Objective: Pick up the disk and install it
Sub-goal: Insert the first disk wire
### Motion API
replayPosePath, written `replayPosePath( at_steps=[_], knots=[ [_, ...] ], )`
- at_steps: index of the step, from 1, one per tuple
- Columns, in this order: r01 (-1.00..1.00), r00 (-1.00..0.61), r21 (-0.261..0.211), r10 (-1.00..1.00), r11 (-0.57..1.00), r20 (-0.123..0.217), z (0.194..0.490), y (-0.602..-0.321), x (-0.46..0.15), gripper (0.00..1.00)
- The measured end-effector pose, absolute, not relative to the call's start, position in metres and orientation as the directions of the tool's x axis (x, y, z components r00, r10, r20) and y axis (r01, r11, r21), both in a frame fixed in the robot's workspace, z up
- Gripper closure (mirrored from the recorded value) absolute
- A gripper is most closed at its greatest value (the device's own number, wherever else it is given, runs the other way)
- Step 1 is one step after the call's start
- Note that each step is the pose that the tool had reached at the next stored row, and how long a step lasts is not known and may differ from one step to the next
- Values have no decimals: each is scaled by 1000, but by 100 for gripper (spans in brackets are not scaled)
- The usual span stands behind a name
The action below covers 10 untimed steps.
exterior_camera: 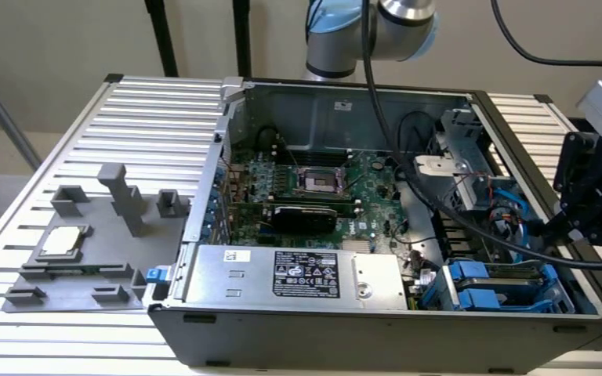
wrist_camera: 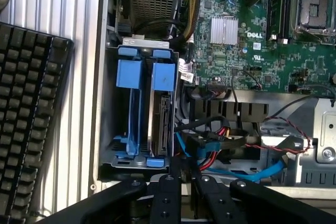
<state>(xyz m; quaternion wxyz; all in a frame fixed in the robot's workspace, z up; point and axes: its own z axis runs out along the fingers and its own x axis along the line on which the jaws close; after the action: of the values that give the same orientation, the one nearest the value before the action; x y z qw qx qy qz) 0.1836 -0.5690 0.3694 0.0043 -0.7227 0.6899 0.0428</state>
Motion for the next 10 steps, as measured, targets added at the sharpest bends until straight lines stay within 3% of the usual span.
replayPosePath(
  at_steps=[10],
  knots=[
    [-995,79,53,-995,-83,-68,355,-568,164,79]
  ],
)
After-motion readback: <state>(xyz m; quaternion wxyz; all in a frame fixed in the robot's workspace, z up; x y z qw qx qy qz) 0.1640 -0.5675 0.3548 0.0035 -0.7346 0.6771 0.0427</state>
